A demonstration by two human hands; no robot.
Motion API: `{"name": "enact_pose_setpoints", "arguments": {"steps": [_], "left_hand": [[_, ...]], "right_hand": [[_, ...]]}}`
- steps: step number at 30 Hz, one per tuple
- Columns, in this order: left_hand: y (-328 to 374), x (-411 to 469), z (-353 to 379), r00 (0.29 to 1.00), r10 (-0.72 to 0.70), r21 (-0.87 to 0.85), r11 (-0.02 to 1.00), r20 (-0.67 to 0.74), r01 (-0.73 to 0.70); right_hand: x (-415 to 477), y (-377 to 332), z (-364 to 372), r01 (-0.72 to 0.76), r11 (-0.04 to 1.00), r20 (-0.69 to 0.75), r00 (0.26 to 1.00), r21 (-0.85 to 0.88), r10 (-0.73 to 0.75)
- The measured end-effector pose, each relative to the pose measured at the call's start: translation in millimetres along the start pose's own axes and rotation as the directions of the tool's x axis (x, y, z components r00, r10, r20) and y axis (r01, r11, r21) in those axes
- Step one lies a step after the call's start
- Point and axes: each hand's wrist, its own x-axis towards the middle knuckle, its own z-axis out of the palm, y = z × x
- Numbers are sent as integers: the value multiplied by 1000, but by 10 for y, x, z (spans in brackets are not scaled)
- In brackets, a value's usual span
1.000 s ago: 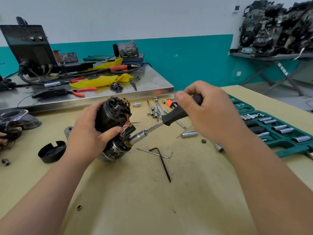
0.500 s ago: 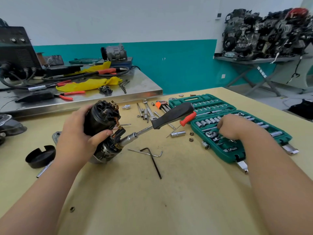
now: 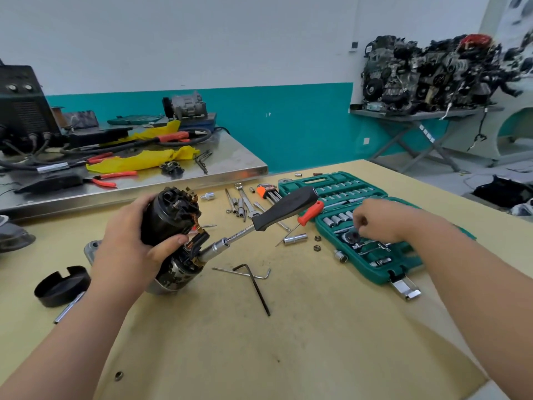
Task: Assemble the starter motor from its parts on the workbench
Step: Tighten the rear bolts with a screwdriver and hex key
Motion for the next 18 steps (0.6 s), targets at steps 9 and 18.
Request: {"name": "enact_pose_setpoints", "arguments": {"steps": [9, 18], "left_hand": [[-13, -31, -22, 1000, 3, 8, 1000, 0, -3], [-1, -48, -15, 1000, -12, -3, 1000, -26, 12]], "right_hand": [[16, -19, 118, -133, 991, 25, 991, -21, 134], [13, 85, 140, -12, 999, -11, 1000, 50, 13]]}}
